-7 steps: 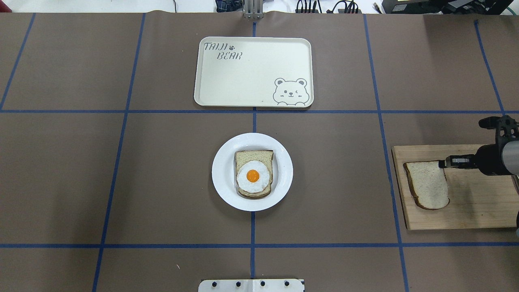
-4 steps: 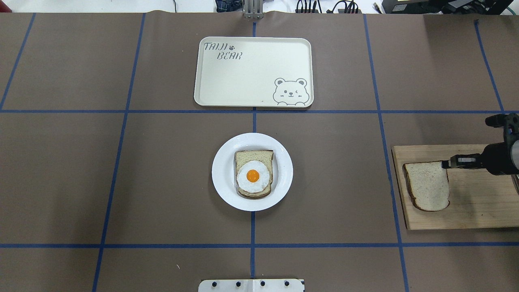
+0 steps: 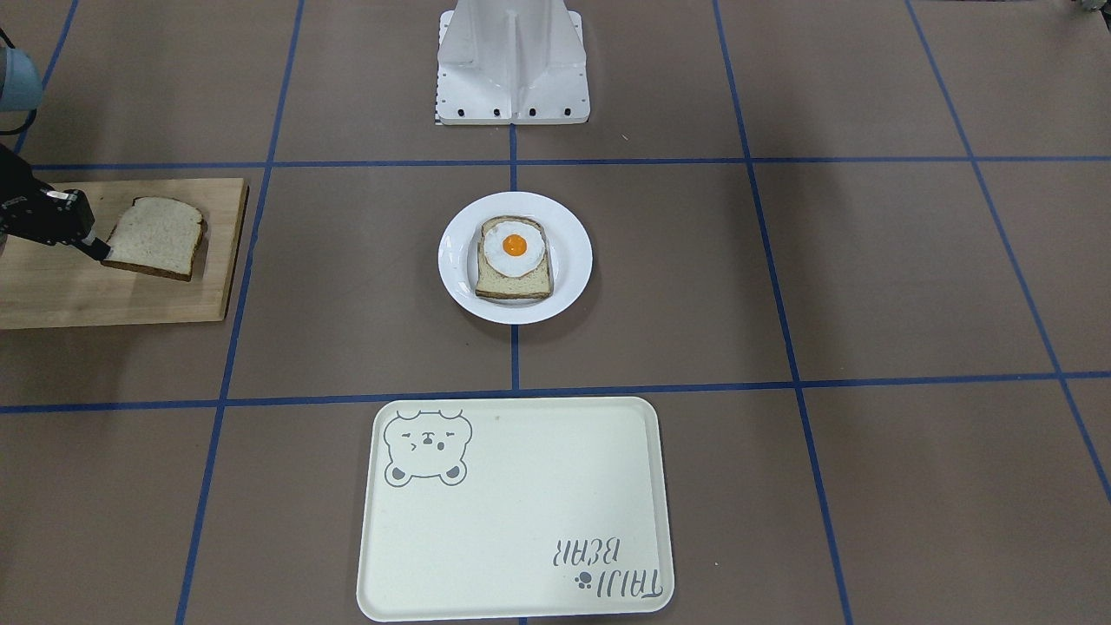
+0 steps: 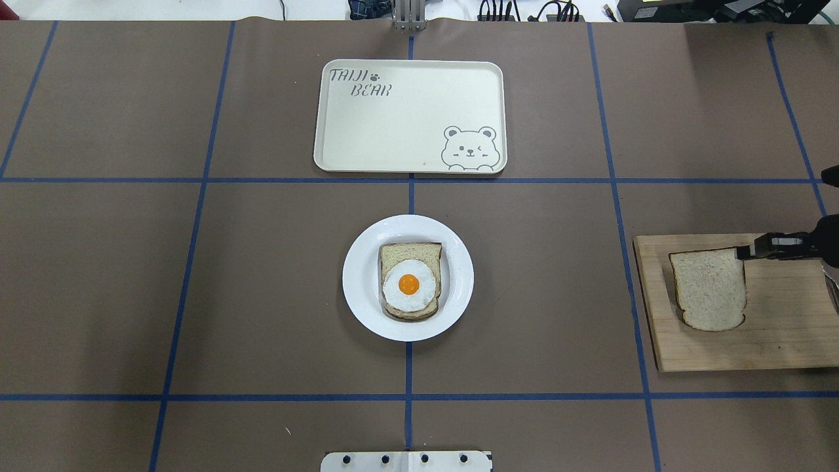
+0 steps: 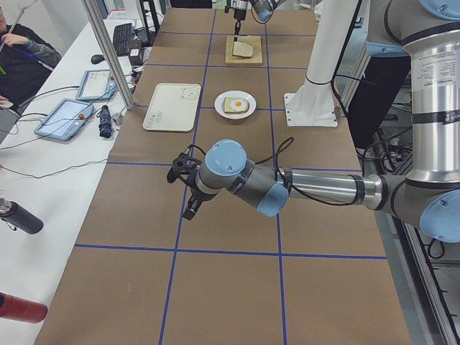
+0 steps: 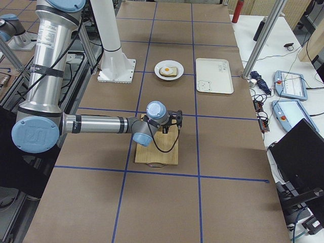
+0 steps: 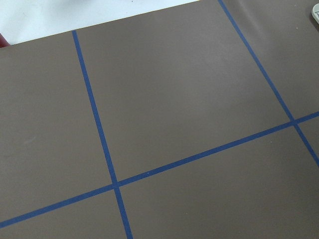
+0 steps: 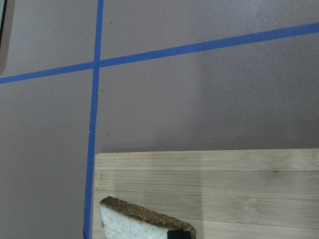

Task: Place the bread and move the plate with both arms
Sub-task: 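Close the right gripper on the bread slice and lift it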

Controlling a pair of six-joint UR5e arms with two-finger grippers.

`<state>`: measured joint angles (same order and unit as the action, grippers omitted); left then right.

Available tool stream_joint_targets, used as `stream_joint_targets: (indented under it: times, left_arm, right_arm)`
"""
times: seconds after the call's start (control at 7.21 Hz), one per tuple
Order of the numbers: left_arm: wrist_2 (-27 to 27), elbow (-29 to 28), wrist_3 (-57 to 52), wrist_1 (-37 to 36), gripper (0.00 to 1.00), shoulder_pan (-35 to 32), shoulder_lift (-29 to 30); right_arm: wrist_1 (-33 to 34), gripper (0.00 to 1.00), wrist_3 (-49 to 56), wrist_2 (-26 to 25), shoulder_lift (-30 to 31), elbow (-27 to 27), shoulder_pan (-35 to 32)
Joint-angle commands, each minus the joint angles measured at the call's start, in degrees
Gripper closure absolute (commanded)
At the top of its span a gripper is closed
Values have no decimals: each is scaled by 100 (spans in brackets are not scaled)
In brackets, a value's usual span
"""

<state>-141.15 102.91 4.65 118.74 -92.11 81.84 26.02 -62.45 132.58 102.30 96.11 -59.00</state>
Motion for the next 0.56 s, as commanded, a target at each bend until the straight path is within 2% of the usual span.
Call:
stream_joint_targets:
  times: [0.0,0.14,0.42]
  left_arm:
    - [0,1,1,0,2,0,-1]
    - [0,-8,1,0,2,0,-1]
    - [0,-8,1,0,2,0,7]
  right_arm:
    - [0,100,4,312,-34,22,-252]
    - [9,100,13,225,-26,-13,-156]
    - [79,100,83,-266,-43,-118,204]
